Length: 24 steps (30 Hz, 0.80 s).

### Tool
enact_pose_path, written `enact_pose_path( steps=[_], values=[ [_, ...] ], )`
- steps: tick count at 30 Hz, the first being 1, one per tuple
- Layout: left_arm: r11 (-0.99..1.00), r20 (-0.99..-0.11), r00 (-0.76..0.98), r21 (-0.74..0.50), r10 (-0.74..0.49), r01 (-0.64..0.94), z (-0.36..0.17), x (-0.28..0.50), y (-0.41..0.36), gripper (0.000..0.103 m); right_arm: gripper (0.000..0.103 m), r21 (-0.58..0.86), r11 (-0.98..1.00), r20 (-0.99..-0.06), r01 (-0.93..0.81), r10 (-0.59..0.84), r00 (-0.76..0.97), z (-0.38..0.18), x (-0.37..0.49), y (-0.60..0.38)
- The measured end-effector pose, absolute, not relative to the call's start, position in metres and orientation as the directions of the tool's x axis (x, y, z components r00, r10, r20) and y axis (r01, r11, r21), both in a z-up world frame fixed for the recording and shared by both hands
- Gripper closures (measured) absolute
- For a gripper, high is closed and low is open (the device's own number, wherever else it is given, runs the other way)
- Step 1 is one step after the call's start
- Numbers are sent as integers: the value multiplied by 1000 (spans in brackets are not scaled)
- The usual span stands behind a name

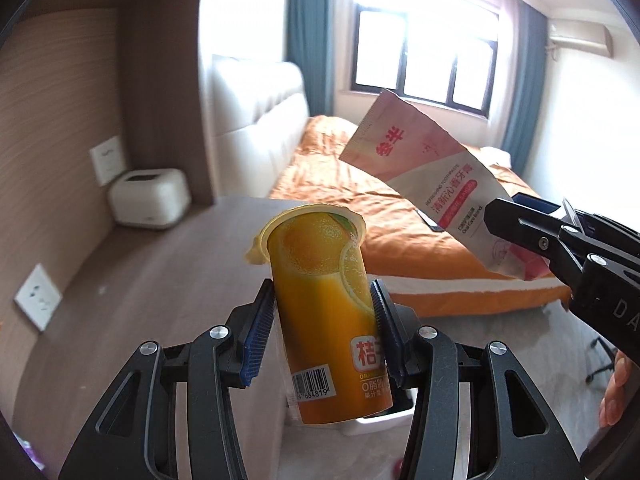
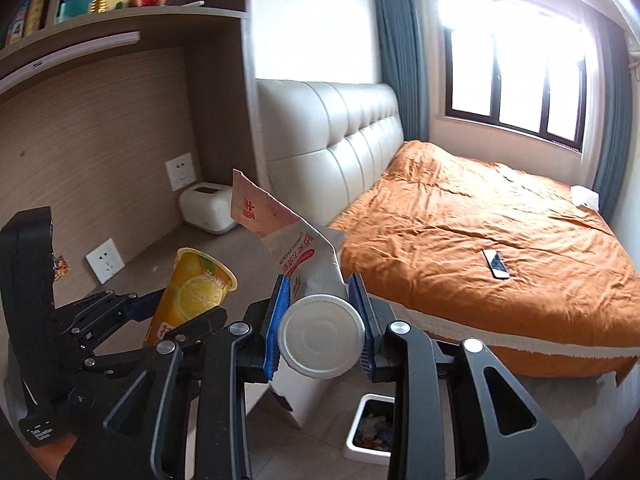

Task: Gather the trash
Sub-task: 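Carry cup and packet to the white bin and open both tools over it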

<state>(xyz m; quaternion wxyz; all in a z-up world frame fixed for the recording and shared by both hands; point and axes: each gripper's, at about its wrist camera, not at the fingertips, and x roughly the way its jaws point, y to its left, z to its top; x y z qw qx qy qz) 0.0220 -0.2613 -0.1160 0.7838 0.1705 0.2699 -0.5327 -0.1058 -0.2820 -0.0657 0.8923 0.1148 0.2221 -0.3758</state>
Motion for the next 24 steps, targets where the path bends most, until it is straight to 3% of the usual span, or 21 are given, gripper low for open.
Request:
enact_pose_path(
  steps=[12,24],
  values=[
    [321,-693,219,-19,-687,947,-159,-36,-341,55,71,74,656,-566,751,-592,574,-105,-162,-365],
    [253,-798,111,-53,-593,966,-295,-47,-429,55,71,115,664,-703,739,-471,533,-224,-170,-447]
  ],
)
